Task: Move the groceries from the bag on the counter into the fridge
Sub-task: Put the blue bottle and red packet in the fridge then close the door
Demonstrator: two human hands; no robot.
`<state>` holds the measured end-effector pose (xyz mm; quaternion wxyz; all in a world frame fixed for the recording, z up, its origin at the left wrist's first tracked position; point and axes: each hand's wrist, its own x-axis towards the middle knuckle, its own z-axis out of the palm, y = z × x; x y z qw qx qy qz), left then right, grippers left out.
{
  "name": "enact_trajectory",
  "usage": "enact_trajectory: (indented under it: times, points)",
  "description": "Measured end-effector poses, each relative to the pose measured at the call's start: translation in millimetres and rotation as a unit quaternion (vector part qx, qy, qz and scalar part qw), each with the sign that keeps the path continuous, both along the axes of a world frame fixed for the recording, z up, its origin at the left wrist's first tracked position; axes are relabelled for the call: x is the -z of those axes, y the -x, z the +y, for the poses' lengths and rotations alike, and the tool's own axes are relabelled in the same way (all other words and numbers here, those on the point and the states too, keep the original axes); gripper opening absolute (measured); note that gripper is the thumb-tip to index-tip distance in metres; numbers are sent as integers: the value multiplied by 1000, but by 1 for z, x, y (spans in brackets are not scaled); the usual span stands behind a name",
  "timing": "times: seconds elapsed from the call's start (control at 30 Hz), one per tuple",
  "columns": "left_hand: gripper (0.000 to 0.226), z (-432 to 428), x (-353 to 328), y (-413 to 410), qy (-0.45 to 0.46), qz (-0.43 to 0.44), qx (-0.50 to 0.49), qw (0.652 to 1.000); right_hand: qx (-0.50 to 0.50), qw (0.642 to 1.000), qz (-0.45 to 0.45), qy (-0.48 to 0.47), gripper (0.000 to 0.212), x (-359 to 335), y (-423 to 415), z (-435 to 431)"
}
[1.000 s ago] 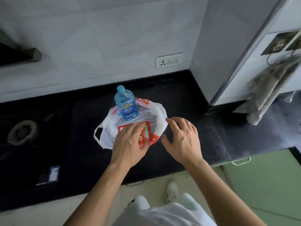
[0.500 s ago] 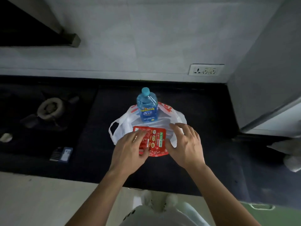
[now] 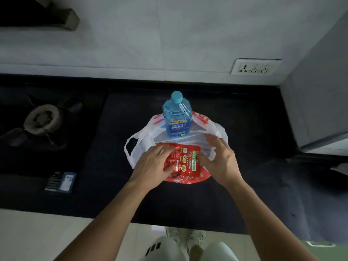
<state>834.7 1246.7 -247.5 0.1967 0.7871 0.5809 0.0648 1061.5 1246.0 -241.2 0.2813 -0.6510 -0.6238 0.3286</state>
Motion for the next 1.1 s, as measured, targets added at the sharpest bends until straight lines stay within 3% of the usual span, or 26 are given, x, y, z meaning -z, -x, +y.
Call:
enact_trajectory:
  times: [0.1,0.2,0.47,0.67,0.93,1.1]
  points:
    - [70,13,12,-5,22,7,28,999,12,996,83,13,64,10,3,30]
    - [85,24,24,-9,50,36,56,997,-5,993,111,43,72,14,6,60]
    - [101,38,49,-10,55,68,91,992,-118,989,76,55,92,31,20,116]
    - [107,50,50,-12,19,98,105,989,-171,974,110,97,102,38,23,139]
    - [77,44,27,-10,35,63,63,995,-231,957,116,135,103,38,20,165]
    - [53,45,15,-3,70,27,29,997,-215,962,119,115,109,38,27,160]
